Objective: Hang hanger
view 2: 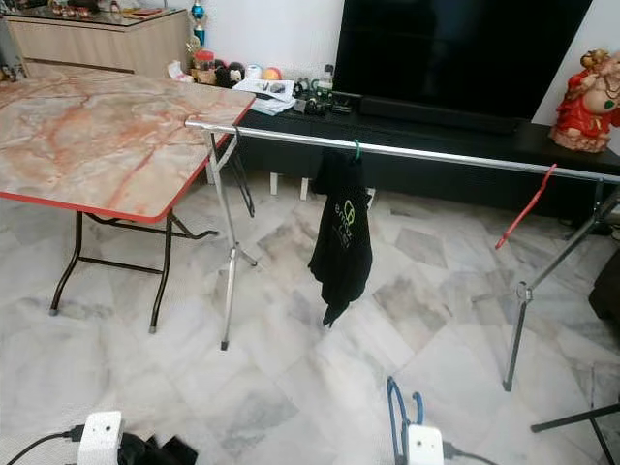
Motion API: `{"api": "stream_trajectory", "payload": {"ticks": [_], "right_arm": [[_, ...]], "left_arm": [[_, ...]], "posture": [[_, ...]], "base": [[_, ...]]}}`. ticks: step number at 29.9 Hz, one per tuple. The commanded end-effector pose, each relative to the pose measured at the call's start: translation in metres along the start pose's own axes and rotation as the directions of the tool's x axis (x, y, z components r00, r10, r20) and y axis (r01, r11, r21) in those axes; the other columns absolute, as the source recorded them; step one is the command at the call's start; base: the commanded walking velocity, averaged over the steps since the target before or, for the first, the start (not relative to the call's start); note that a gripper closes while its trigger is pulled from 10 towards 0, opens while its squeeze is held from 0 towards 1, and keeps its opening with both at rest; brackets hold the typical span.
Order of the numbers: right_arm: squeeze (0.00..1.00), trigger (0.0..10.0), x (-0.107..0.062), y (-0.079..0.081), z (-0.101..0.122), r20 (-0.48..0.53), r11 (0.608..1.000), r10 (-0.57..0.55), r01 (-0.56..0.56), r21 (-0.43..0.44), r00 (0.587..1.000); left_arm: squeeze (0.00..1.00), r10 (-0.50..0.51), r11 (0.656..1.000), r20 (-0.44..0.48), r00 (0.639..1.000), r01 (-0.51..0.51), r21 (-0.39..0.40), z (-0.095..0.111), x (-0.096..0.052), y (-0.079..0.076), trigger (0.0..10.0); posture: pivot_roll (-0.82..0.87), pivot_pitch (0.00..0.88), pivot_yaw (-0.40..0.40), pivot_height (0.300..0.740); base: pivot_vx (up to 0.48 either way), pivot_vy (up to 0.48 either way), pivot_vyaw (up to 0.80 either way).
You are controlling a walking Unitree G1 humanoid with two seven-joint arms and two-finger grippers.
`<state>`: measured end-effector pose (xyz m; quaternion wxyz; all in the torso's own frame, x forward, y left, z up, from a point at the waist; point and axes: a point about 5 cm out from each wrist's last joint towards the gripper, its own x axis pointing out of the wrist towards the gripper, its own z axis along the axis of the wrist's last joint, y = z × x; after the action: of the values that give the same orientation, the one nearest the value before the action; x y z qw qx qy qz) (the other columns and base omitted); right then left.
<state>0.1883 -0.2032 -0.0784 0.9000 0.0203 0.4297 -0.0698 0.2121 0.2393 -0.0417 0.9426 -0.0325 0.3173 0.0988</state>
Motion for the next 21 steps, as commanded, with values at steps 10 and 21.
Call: {"api": "stream_trajectory", "payload": {"ticks": [10,21], "right_arm": [[0.00,10.0,-0.002,-0.018,-0.004,-0.015,0.999,-0.033,0.033,0.009,0.999],[0.00,10.0,-0.007,-0.023,-0.024,-0.084,1.000,-0.029,0.029,-0.001,0.996]], "left_arm": [[0.00,-0.104,0.994,0.544,0.833,0.107,0.026,0.107,-0.018,-0.032,10.0],[0.00,-0.165,0.983,0.618,0.769,0.178,0.041,0.122,-0.037,-0.052,10.0]], "posture": [[0.13,0.000,-0.037,0.740],[0.14,0.000,-0.026,0.740]], "base": [[0.000,0.000,0.00],[0.000,0.000,0.00]]}}
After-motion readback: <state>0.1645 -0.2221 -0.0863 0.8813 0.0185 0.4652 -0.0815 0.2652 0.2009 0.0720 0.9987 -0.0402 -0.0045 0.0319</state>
